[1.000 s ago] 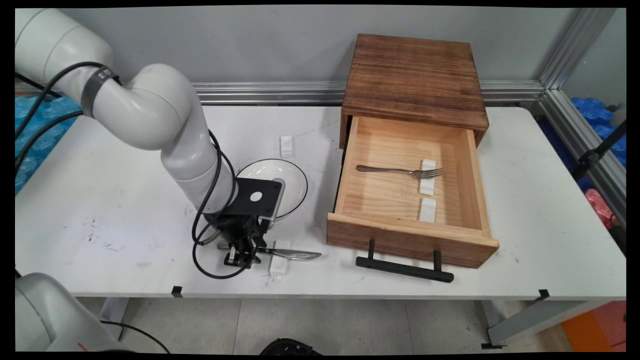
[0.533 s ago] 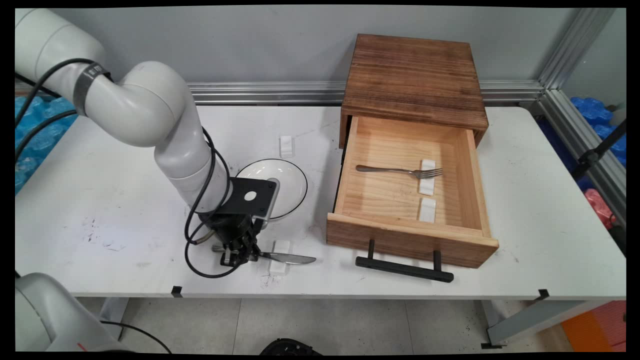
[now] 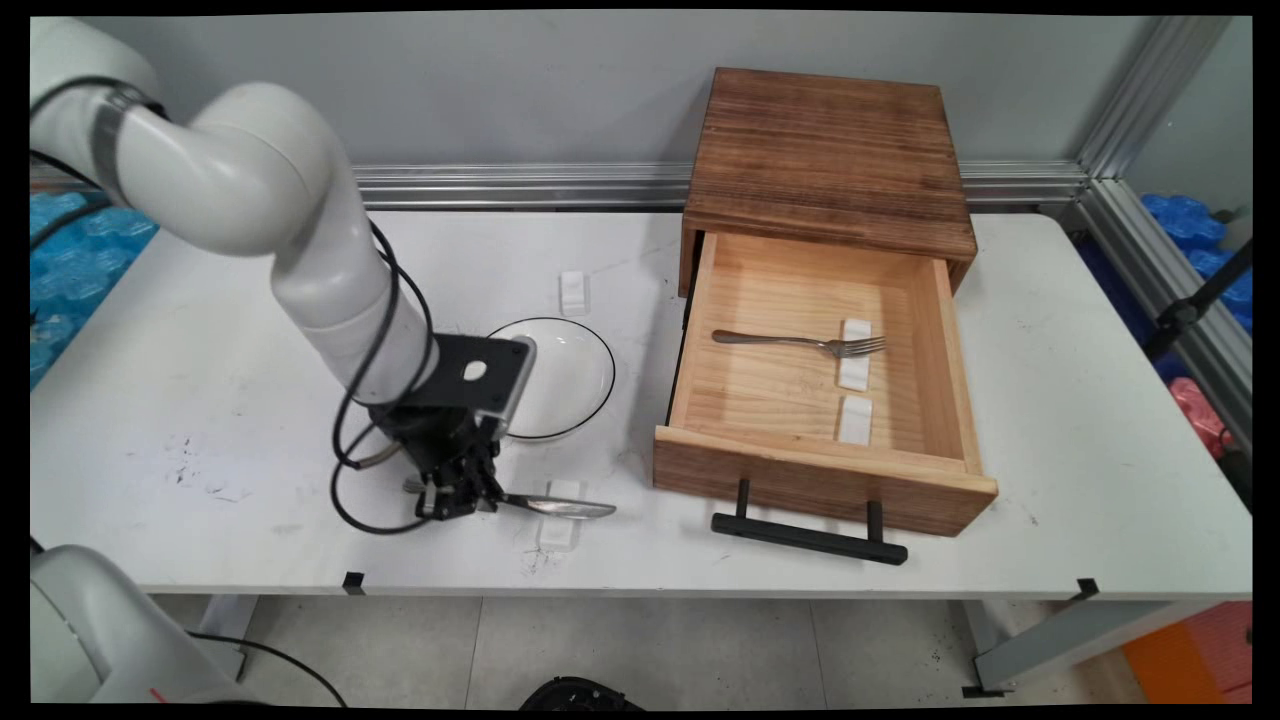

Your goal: Place the picked object into the drawer

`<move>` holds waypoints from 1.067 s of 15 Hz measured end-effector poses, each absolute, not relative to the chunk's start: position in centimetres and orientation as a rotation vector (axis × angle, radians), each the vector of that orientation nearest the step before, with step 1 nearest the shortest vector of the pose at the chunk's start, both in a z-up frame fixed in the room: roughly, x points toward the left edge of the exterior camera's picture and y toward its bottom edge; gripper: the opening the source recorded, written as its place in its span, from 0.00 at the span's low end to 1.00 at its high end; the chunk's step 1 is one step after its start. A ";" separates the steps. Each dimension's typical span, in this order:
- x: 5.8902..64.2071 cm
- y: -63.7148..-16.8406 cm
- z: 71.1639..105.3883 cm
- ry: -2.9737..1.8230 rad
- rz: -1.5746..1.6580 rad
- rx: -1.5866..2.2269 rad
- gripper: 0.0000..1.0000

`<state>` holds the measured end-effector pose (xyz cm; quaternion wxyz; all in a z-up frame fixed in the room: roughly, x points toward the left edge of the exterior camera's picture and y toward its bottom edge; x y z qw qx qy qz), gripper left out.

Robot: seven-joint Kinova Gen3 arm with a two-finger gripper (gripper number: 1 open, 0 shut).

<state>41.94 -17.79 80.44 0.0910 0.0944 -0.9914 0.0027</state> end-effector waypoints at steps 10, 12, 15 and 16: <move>45.6 -17.4 88.6 -2.908 0.021 0.267 0.00; 45.8 -17.8 90.4 -2.890 0.036 0.264 0.00; 45.3 -19.4 94.1 -2.834 0.093 0.262 0.00; 45.0 -20.1 95.2 -2.815 0.112 0.265 0.00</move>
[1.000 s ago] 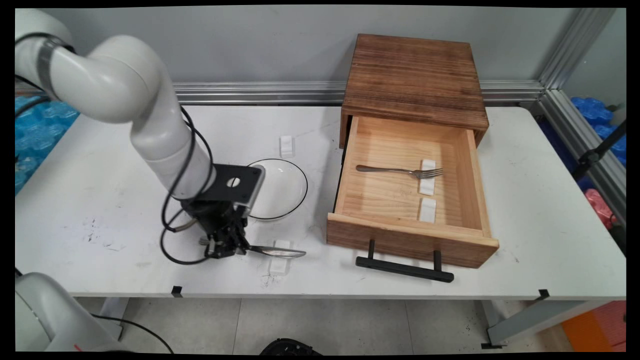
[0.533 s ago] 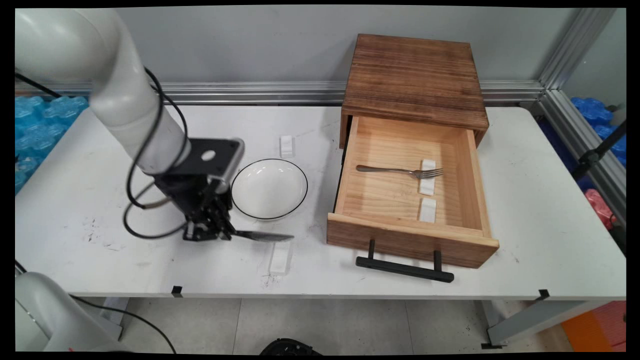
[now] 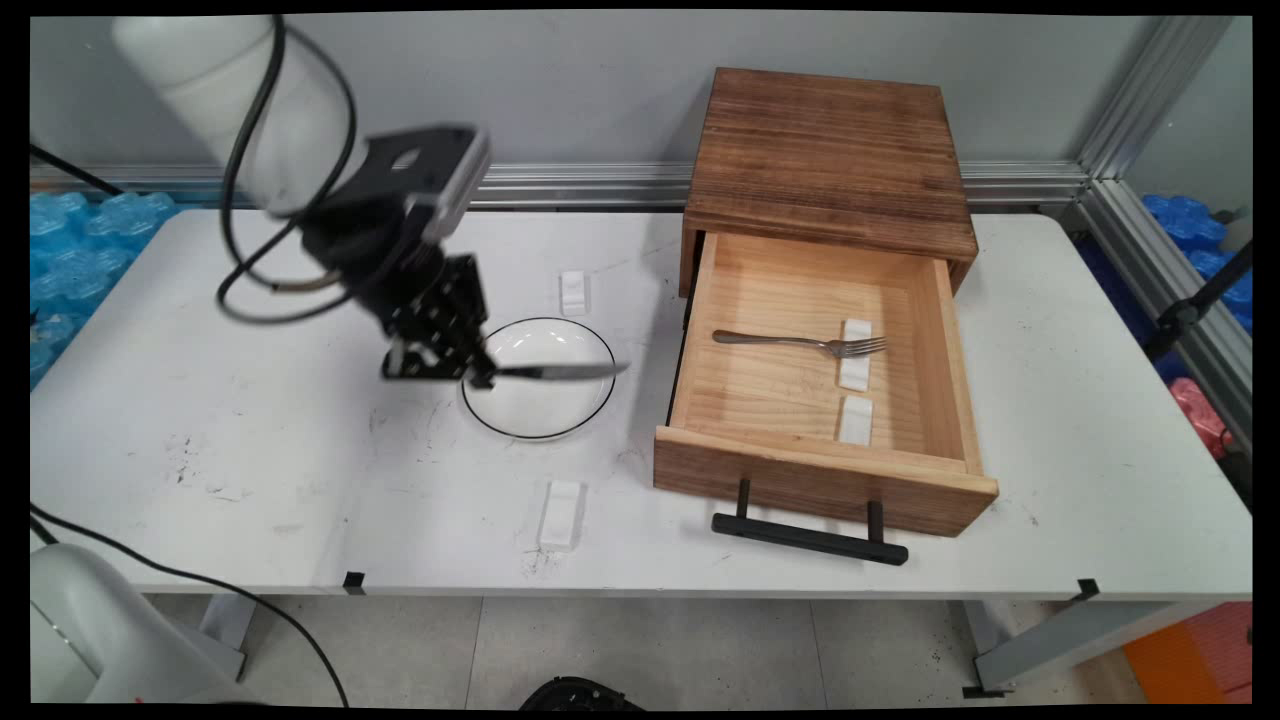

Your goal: Place the picked object into the drawer

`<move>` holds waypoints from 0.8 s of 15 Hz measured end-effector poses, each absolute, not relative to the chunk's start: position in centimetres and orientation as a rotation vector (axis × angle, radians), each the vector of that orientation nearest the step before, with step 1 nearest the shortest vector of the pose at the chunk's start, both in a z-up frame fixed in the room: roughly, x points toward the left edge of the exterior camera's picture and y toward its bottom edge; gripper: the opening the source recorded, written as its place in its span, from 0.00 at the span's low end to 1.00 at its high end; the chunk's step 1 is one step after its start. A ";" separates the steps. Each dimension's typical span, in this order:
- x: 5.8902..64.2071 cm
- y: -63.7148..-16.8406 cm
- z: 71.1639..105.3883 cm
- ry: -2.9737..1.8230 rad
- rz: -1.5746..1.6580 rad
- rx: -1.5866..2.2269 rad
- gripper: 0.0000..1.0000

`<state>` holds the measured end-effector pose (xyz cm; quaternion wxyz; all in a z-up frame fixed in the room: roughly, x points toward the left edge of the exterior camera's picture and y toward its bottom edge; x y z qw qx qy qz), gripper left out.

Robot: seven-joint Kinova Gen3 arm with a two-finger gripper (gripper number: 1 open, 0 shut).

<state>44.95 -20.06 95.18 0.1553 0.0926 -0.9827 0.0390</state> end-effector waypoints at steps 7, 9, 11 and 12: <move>38.2 -24.7 100.3 -2.727 0.240 0.311 0.00; 36.2 -25.6 100.8 -2.715 0.261 0.326 0.00; 33.5 -26.8 101.0 -2.704 0.284 0.342 0.00; 32.1 -27.4 101.0 -2.700 0.295 0.351 0.00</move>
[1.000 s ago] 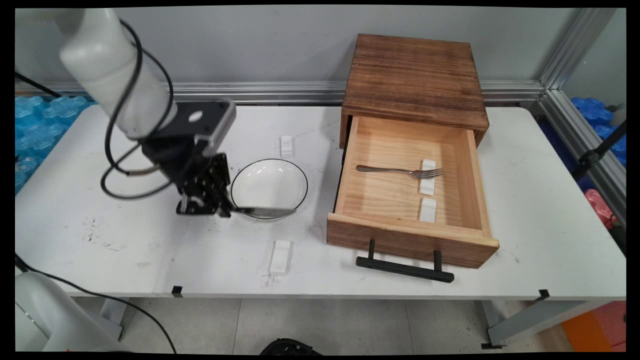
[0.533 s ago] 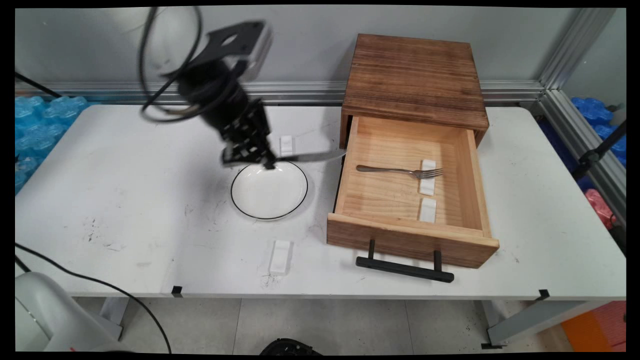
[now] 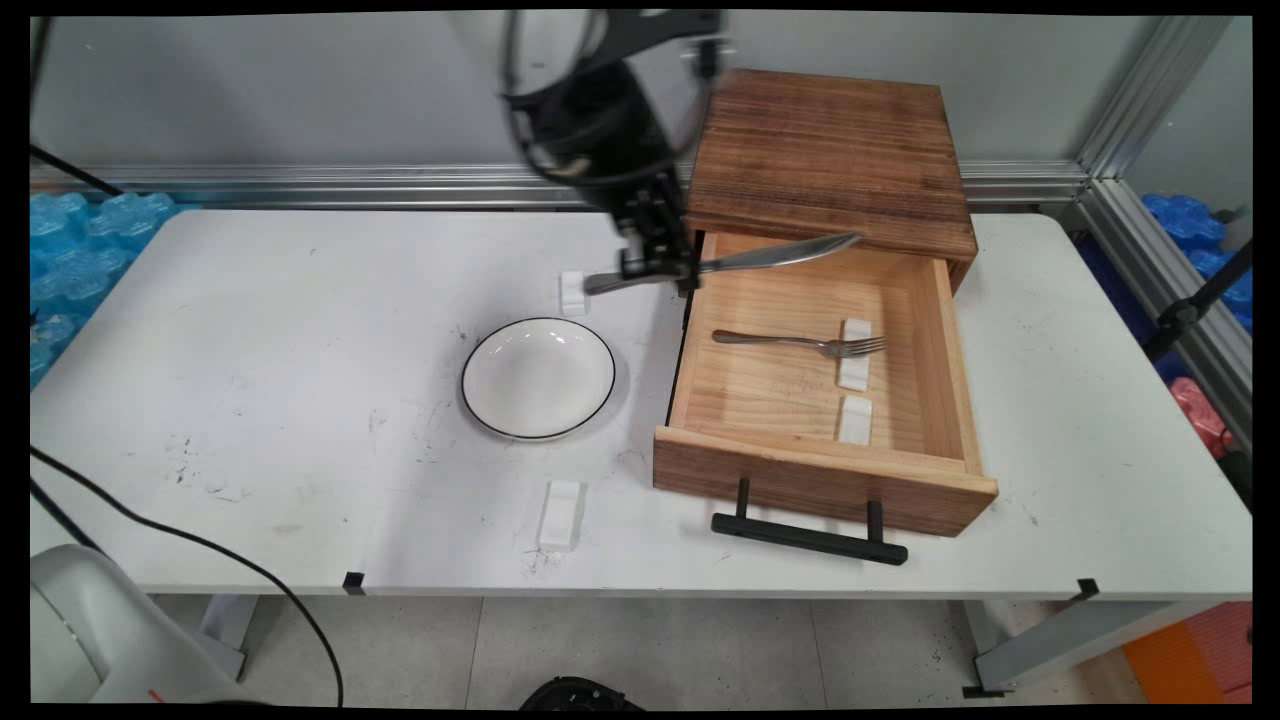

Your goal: Place the picked object into the drawer

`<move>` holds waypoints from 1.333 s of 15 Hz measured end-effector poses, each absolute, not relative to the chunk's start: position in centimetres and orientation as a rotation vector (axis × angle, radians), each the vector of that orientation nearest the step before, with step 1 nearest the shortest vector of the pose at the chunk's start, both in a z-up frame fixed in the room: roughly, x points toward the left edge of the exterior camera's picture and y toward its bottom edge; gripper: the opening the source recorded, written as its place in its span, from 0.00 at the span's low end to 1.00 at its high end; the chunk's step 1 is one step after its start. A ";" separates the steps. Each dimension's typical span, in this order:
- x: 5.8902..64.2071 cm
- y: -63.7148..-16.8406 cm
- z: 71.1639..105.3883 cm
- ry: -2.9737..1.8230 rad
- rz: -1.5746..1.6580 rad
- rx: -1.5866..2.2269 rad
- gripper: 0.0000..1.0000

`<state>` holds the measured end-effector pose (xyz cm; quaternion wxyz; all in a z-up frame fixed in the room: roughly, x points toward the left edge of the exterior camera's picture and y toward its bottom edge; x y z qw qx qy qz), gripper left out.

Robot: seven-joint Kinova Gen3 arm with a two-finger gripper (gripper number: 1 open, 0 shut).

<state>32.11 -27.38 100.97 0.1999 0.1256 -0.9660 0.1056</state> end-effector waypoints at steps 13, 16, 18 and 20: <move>20.1 -32.7 92.9 -2.774 0.284 0.336 0.00; 18.7 -33.6 90.9 -2.794 0.272 0.329 0.00; 17.8 -34.4 89.3 -2.813 0.263 0.325 0.00; 17.2 -35.0 88.0 -2.829 0.253 0.321 0.00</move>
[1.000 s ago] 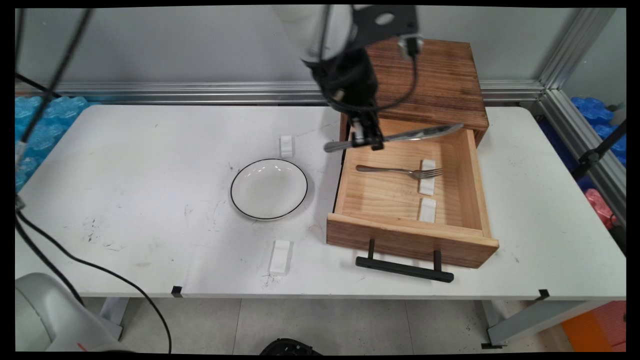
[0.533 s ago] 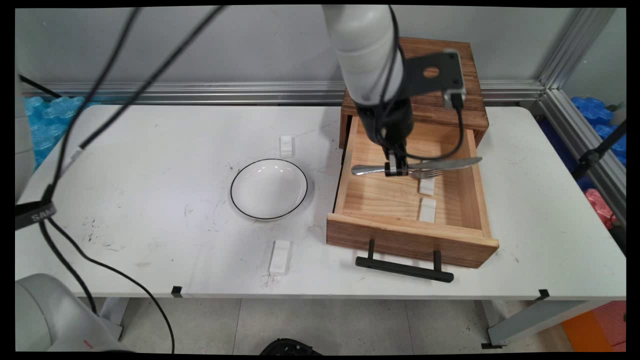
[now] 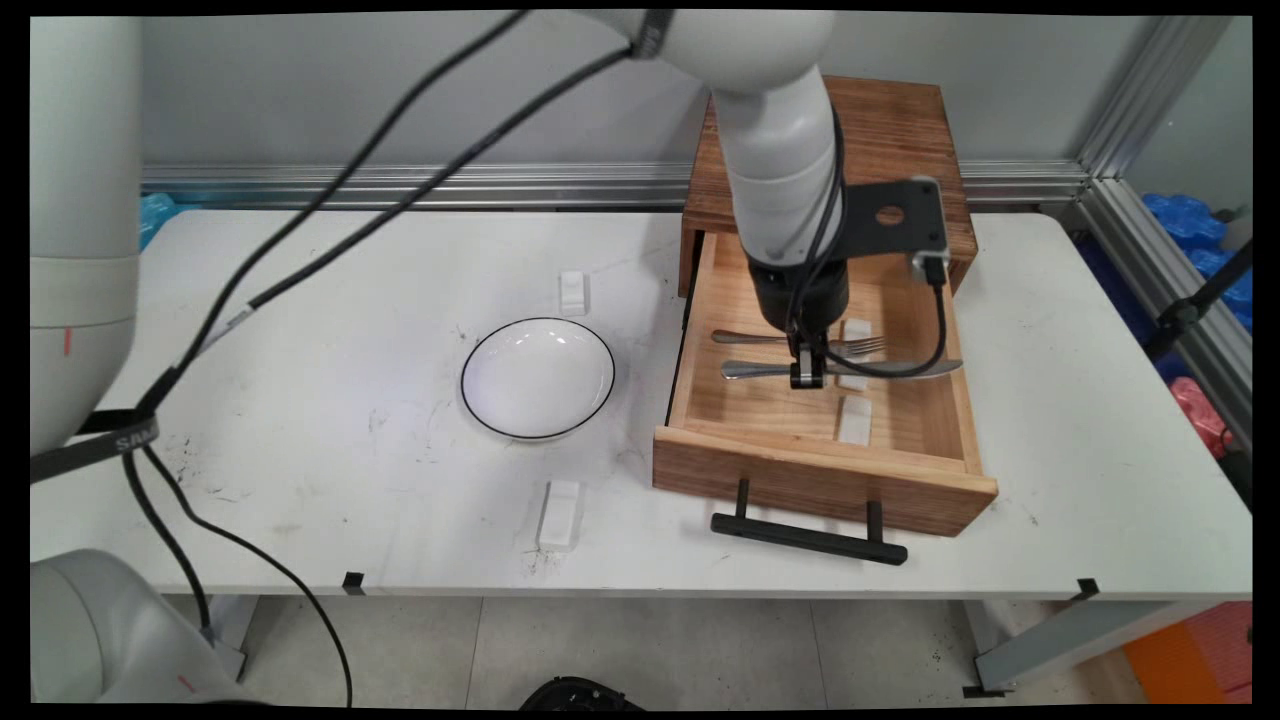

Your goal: Place the picked object into the drawer

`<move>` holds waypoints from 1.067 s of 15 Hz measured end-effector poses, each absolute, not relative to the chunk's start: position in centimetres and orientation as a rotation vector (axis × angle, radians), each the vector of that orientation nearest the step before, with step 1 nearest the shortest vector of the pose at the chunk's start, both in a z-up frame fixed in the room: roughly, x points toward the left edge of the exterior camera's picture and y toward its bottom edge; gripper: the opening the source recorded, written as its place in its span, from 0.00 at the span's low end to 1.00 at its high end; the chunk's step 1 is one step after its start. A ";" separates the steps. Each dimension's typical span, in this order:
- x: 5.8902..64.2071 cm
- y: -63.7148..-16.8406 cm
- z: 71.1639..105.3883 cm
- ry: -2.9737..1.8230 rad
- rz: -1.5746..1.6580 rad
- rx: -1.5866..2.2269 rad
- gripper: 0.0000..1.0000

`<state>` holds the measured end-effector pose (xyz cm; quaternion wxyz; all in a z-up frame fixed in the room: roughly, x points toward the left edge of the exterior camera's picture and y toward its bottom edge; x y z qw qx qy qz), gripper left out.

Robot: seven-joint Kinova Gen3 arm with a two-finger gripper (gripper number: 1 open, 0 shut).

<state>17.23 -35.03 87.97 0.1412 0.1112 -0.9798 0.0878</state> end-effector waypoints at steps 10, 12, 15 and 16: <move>16.1 -36.9 83.1 -2.889 0.211 0.270 0.00; 16.1 -37.1 82.5 -2.898 0.205 0.253 0.00; 16.0 -37.3 81.7 -2.908 0.197 0.229 0.00; 16.0 -37.4 81.6 -2.910 0.195 0.226 0.00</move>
